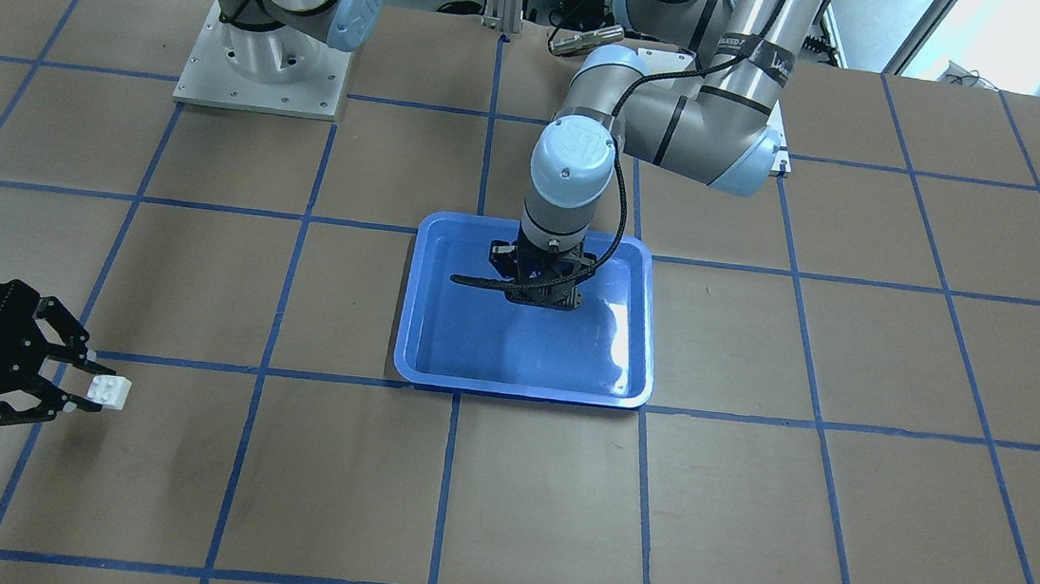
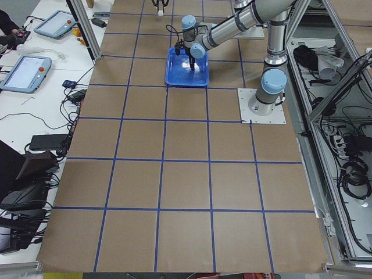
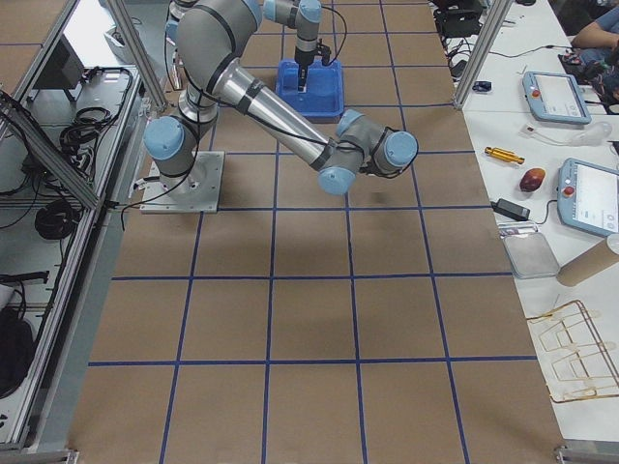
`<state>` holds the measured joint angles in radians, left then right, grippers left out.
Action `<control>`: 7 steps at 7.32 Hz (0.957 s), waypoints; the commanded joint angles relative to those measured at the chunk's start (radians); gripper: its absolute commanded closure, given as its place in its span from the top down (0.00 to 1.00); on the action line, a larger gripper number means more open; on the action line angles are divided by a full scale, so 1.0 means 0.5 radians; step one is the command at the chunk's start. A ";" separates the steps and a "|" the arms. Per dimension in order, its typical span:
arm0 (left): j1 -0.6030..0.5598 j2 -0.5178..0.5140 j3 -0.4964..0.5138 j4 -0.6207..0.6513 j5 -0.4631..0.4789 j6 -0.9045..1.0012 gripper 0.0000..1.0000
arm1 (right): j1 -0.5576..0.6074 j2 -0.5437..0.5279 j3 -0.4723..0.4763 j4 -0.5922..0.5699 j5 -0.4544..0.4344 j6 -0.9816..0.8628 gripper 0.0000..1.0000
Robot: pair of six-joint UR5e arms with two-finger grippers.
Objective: Assemble white blocks and place on blue tray
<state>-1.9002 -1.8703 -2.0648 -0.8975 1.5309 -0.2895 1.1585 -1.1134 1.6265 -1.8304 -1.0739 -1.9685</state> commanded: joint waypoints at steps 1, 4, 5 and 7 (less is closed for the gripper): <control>0.002 -0.012 0.000 -0.003 0.000 0.005 0.78 | 0.146 -0.150 0.158 -0.024 0.077 0.138 0.00; 0.039 0.034 0.021 0.000 0.000 0.027 0.82 | 0.364 -0.243 0.363 -0.311 0.086 0.389 0.00; 0.112 0.080 0.022 -0.021 -0.027 0.066 0.85 | 0.465 -0.255 0.455 -0.522 0.083 0.457 0.00; 0.275 0.154 0.006 -0.039 -0.229 0.110 0.88 | 0.609 -0.313 0.636 -0.829 0.086 0.733 0.00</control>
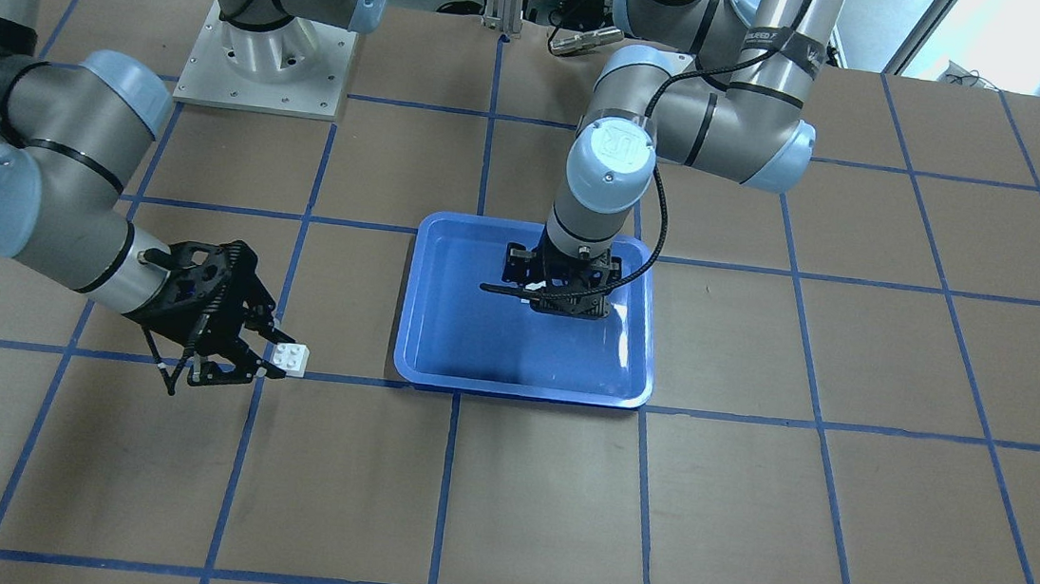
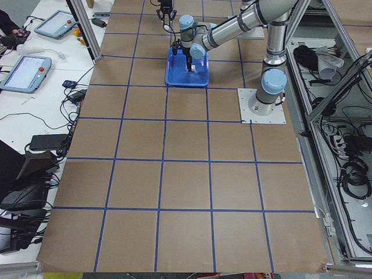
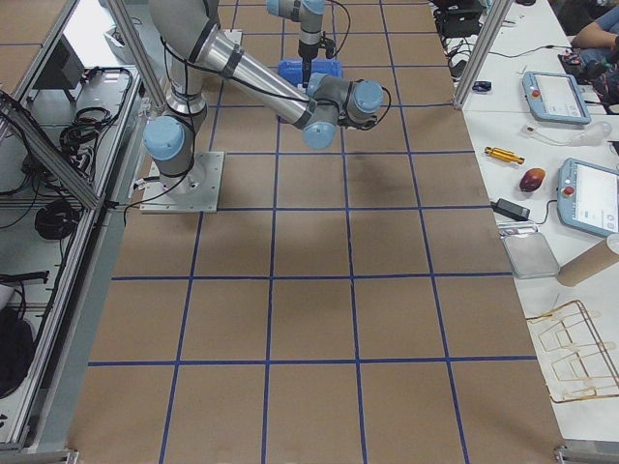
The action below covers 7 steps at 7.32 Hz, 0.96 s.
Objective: Assemble white blocks and place on blue tray
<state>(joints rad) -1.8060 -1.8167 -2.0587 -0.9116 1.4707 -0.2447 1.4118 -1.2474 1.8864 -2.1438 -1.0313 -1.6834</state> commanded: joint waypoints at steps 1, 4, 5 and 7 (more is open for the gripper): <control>0.120 0.080 -0.009 -0.036 -0.155 0.026 0.92 | 0.194 -0.109 0.175 -0.304 -0.002 0.346 0.00; 0.234 0.127 -0.098 -0.122 -0.192 0.219 0.86 | 0.385 -0.134 0.307 -0.543 -0.026 0.617 0.00; 0.255 0.142 -0.141 -0.119 -0.195 0.219 0.59 | 0.452 -0.125 0.353 -0.672 -0.039 0.691 0.00; 0.256 0.161 -0.153 -0.122 -0.199 0.219 0.03 | 0.548 -0.128 0.366 -0.713 -0.075 0.808 0.00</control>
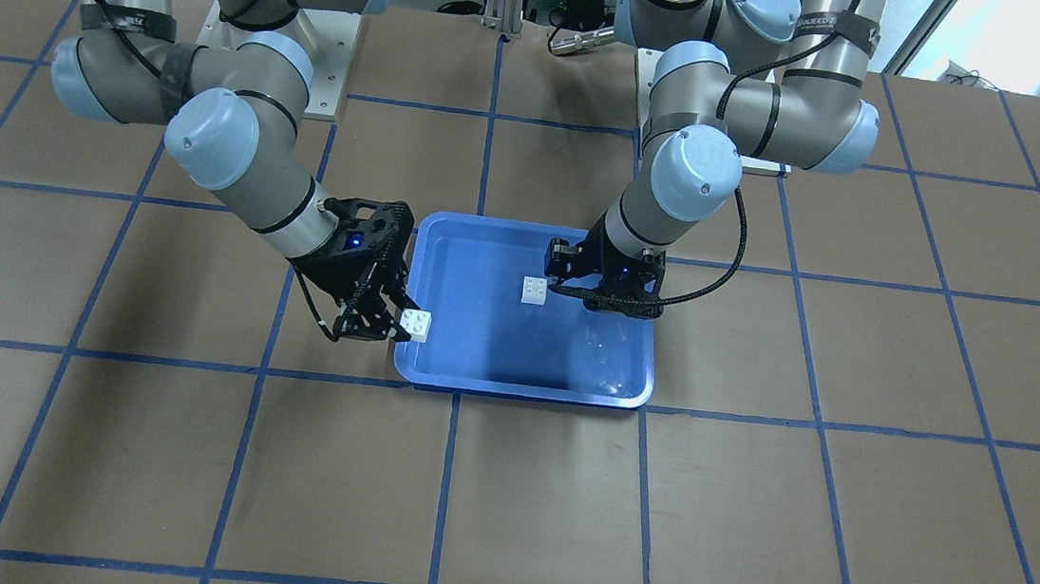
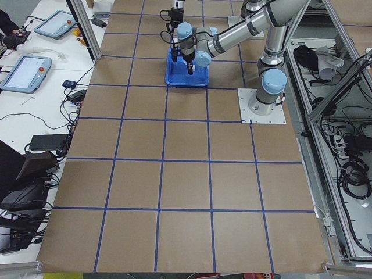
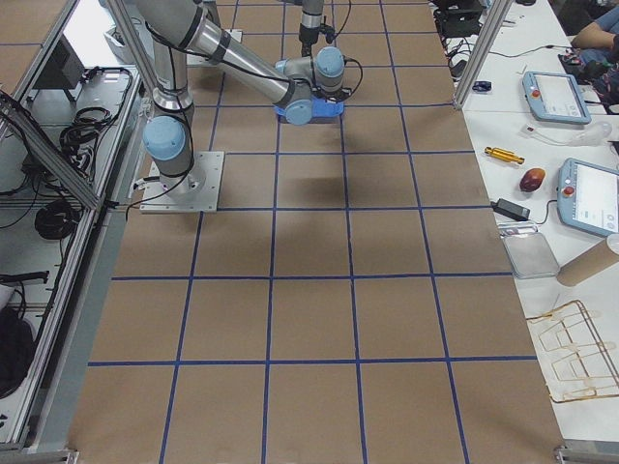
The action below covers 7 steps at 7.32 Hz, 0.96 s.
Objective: Assemble white blocks and place on blue tray
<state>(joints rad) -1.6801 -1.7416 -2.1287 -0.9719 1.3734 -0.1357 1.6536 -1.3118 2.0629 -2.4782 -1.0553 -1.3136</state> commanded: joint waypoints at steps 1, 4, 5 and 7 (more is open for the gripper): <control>-0.008 0.016 -0.022 -0.001 -0.001 -0.002 0.00 | 0.128 0.010 0.019 -0.072 -0.043 0.099 0.00; -0.024 -0.042 -0.038 0.038 -0.004 -0.002 0.00 | 0.150 0.007 0.145 -0.197 -0.043 0.164 0.00; -0.024 -0.054 -0.035 0.048 -0.007 0.071 0.00 | 0.163 0.010 0.157 -0.198 -0.037 0.164 0.00; -0.024 -0.054 -0.041 0.039 -0.200 0.057 0.00 | 0.291 0.055 0.154 -0.219 -0.043 0.170 0.00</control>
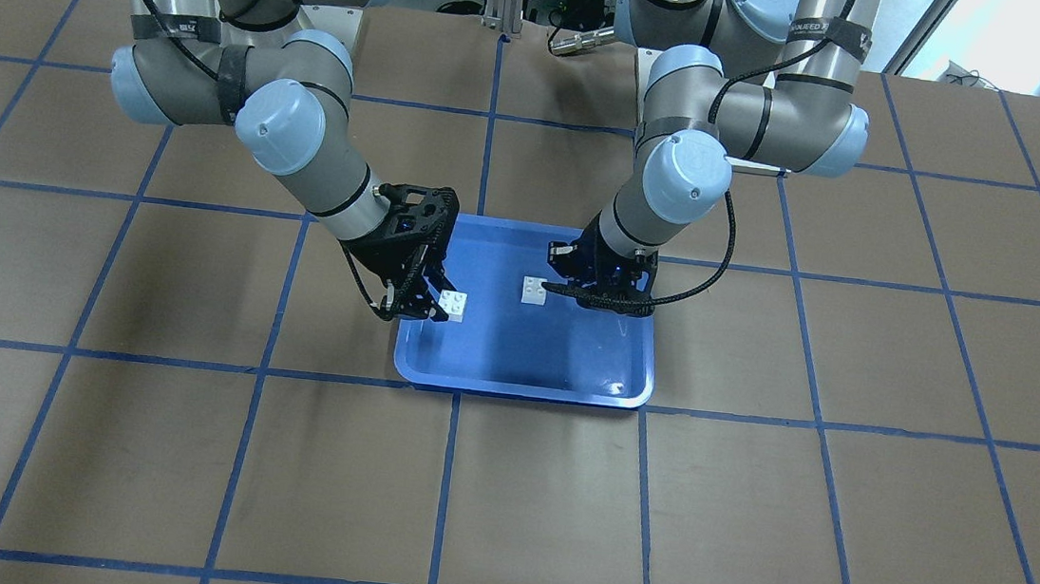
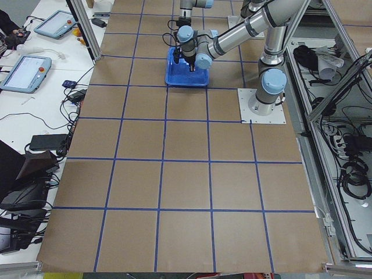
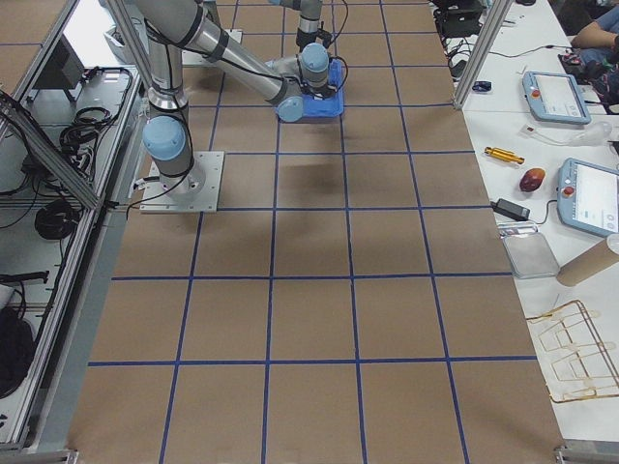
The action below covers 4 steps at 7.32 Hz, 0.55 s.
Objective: Assemble white blocks and place on blue tray
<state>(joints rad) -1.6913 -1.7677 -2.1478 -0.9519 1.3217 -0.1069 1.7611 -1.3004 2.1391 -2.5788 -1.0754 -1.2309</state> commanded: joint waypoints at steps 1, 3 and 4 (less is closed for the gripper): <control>0.002 -0.005 -0.006 0.011 -0.142 0.020 0.00 | 0.098 0.063 0.008 -0.073 -0.006 0.007 0.00; 0.029 0.010 -0.009 0.029 -0.143 -0.007 0.00 | 0.122 0.128 0.008 -0.091 -0.003 0.065 0.00; 0.032 0.016 -0.009 0.029 -0.137 -0.001 0.00 | 0.150 0.140 0.008 -0.110 -0.003 0.084 0.00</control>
<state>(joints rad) -1.6784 -1.7621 -2.1515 -0.9377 1.2524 -0.1075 1.8202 -1.2431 2.1430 -2.6223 -1.0770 -1.2033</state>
